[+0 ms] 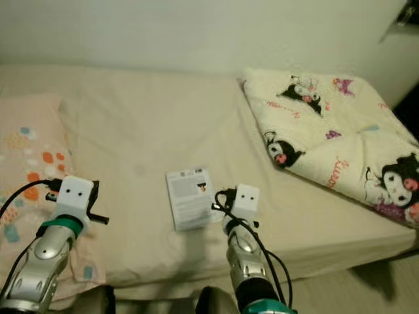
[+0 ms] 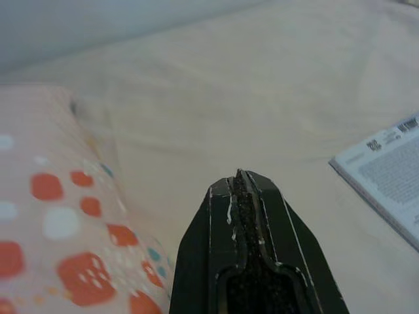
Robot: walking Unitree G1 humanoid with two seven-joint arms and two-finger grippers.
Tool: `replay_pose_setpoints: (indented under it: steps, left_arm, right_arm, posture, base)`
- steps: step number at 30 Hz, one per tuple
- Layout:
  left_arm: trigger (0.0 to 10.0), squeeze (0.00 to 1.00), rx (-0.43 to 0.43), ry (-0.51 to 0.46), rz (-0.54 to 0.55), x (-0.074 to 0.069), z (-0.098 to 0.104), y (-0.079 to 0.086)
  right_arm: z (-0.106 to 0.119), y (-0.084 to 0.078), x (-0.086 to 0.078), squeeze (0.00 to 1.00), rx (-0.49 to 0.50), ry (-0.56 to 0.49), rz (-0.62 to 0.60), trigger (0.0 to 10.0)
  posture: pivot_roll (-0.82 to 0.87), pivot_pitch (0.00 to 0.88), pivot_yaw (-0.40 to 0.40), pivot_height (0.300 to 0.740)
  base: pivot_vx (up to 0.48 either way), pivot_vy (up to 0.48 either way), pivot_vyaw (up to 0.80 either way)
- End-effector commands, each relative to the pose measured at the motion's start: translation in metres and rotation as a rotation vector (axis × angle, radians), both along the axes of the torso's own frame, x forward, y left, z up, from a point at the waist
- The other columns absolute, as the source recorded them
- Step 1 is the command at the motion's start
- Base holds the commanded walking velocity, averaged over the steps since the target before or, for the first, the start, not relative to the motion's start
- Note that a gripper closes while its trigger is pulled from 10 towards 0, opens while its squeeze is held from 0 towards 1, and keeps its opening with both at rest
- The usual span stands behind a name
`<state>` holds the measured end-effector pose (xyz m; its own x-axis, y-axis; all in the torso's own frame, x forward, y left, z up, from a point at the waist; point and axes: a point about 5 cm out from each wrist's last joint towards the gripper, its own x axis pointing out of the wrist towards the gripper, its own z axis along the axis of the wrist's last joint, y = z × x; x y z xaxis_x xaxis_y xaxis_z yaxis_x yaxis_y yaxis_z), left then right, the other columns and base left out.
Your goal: Clean up the room
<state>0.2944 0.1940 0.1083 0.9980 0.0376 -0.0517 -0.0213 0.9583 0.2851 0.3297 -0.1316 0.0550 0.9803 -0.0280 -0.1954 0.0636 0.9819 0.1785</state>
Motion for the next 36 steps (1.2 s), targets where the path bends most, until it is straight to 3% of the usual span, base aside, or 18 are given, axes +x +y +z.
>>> replay_pose_setpoints:
  steps: [1,6,11,21,22,28,32,36]
  left_arm:
    - [10.0,0.0,-0.014,0.026,0.009,-0.005,-0.009,0.001]
    - [10.0,0.0,-0.042,0.067,0.034,-0.006,-0.018,0.002]
    - [10.0,0.0,-0.045,0.051,0.001,-0.002,-0.014,-0.008]
    - [10.0,0.0,-0.033,0.069,-0.084,0.006,-0.011,-0.02]
    - [10.0,0.0,-0.031,0.074,-0.105,0.008,-0.012,-0.024]
    - [10.0,0.0,-0.031,0.098,-0.191,0.014,-0.018,-0.045]
    - [10.0,0.0,-0.033,0.099,-0.191,0.015,-0.019,-0.046]
    - [10.0,0.0,-0.022,0.102,-0.184,0.017,-0.021,-0.041]
  right_arm:
    - [-0.003,-0.002,-0.003,0.0,-0.009,0.006,0.001,10.0]
    - [-0.008,-0.003,-0.006,0.0,0.017,0.026,-0.017,10.0]
    - [-0.013,-0.009,-0.008,0.0,0.042,0.057,-0.07,10.0]
    - [-0.021,-0.02,-0.022,0.0,0.018,0.046,-0.139,10.0]
    - [-0.023,-0.025,-0.026,0.0,0.014,0.046,-0.163,10.0]
    - [-0.028,-0.052,-0.047,0.0,-0.012,0.043,-0.266,10.0]
    - [-0.027,-0.056,-0.05,0.0,-0.025,0.037,-0.278,10.0]
    - [-0.015,-0.071,-0.064,0.0,-0.103,0.033,-0.309,10.0]
  posture:
    - [0.17,0.0,-0.099,0.679]
    - [0.19,0.0,-0.11,0.699]
    - [0.2,0.0,-0.109,0.719]
    - [0.18,0.0,0.006,0.74]
    - [0.15,0.0,0.054,0.74]
    - [0.08,0.0,0.093,0.74]
    - [0.07,0.0,0.094,0.74]
    - [0.01,0.0,0.056,0.74]
  base:
    - [0.0,0.0,0.0]
    - [0.0,0.0,0.0]
    - [0.0,0.0,0.0]
    - [0.0,0.0,0.0]
    - [0.0,0.0,0.0]
    - [0.0,0.0,0.0]
    - [0.0,0.0,0.0]
    - [0.0,0.0,0.0]
